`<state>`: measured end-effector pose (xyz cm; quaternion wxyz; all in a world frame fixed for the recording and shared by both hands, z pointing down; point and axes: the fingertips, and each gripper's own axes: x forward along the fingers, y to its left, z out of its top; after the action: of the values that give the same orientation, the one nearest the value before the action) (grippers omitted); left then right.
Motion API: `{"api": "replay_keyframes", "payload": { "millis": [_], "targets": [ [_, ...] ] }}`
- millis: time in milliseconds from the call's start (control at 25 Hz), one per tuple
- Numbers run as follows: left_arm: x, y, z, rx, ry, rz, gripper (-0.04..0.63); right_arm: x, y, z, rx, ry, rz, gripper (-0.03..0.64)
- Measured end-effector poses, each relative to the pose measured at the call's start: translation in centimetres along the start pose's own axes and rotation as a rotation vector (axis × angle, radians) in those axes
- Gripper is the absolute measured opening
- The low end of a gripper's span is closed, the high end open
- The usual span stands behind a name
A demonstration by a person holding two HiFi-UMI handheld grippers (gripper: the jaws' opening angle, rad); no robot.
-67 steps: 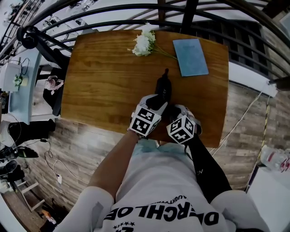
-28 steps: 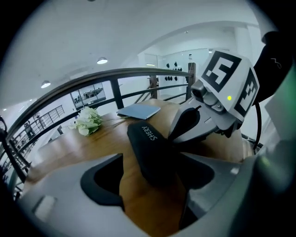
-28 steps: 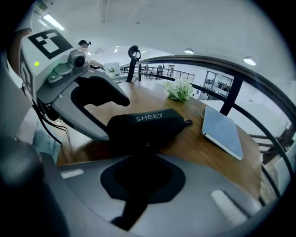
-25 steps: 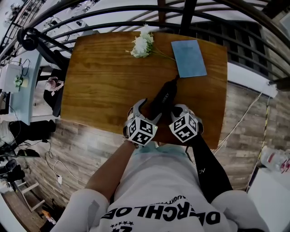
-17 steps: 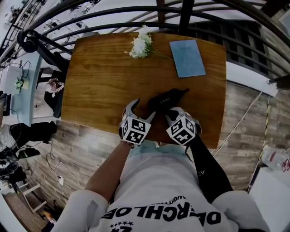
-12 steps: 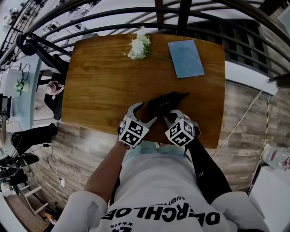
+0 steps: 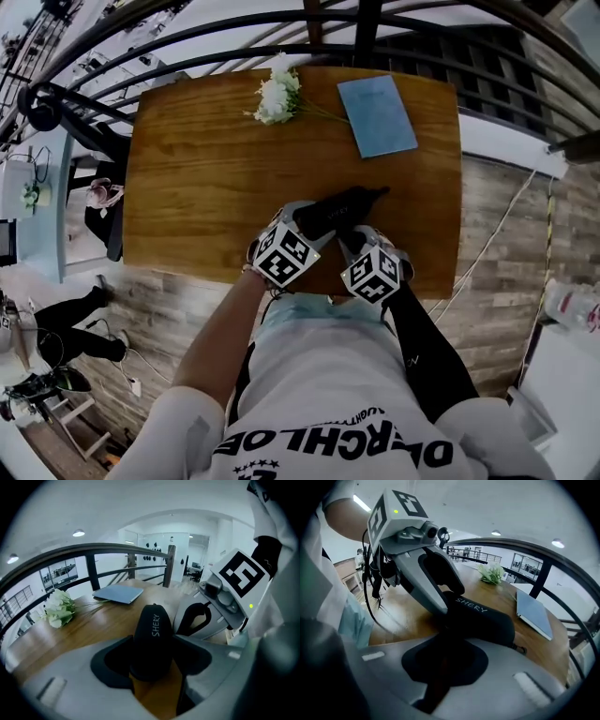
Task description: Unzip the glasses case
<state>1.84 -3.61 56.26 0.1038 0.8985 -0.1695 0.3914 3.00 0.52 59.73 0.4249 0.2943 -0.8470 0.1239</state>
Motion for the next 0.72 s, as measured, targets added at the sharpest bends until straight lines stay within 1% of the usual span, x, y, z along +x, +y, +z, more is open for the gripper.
{"api": "replay_keyframes", "payload": {
  "millis": [120, 360, 480, 720],
  "targets": [
    [-0.04, 0.01, 0.0, -0.008, -0.017, -0.012, 0.261, 0.03, -0.07, -0.05, 0.019, 0.031, -0.026, 0.031],
    [0.3, -0.39, -0.11, 0.032, -0.046, 0.003, 0.261, -0.35, -0.26, -0.47, 0.092, 0.097, -0.106, 0.031],
    [0.09, -0.56, -0.2, 0.034, -0.071, 0.004, 0.261, -0.58, -0.07, -0.27, 0.115, 0.125, -0.149, 0.031],
    [-0.35, -0.29, -0.35, 0.039, -0.099, -0.005, 0.261, -0.65, 0.01, 0.32, 0.169, 0.132, -0.207, 0.031]
  ]
}}
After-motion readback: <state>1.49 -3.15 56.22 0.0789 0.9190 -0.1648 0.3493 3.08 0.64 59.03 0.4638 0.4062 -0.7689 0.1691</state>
